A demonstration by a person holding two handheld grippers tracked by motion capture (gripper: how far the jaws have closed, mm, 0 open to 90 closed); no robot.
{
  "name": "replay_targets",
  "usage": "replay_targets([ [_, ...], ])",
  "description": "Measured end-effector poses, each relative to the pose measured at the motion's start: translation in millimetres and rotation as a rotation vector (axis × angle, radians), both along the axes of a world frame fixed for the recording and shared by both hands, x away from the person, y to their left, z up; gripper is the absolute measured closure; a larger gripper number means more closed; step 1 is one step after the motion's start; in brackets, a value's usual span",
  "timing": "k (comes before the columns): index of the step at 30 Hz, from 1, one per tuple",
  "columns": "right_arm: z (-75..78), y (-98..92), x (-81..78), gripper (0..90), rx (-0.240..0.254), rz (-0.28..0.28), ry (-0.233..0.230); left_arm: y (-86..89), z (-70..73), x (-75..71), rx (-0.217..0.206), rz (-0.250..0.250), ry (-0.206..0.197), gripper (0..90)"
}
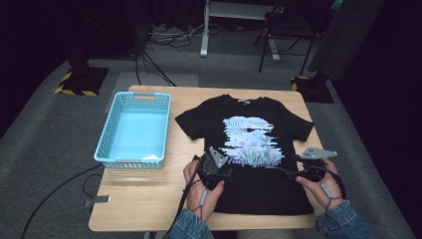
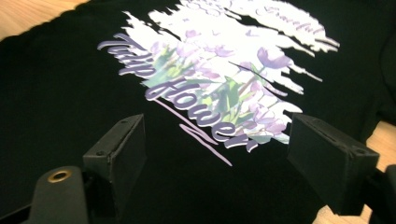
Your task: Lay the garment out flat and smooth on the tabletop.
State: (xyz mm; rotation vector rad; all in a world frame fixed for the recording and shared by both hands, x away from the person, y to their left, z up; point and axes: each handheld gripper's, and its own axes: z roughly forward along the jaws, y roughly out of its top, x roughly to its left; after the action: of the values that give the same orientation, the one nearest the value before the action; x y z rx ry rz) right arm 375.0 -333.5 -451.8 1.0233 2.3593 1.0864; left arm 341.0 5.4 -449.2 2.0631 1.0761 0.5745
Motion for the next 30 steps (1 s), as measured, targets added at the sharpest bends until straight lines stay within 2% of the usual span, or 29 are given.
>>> replay_targets([
  [6, 16.4, -0.4, -10.9, 19.7, 0.005, 0.019, -0.029, 2.5, 10.6, -10.7, 0.004, -0.016, -0.018, 12.1],
  [10, 21.9, -3.0, -13.7, 19.7, 0.003, 0.018, -0.038, 6.3, 12.7, -14.3, 0.002, -0.023, -0.018, 11.6],
  [20, 19.8, -13.1, -17.0, 19.5, 0.009, 0.002, -0.033, 25.1, 10.9, -18.4, 0.008, -0.009, -0.018, 11.4],
  [24, 20.4, -17.8, -18.2, 19.2, 0.018, 0.017, -0.035, 32.4, 11.5, -21.5, 0.033, -0.023, -0.046, 11.4],
  [30, 19.5, -27.3, -19.0, 19.2, 0.026, 0.009, -0.031, 52.0, 4.1, -25.2, 0.027, -0.029, -0.017, 11.5],
])
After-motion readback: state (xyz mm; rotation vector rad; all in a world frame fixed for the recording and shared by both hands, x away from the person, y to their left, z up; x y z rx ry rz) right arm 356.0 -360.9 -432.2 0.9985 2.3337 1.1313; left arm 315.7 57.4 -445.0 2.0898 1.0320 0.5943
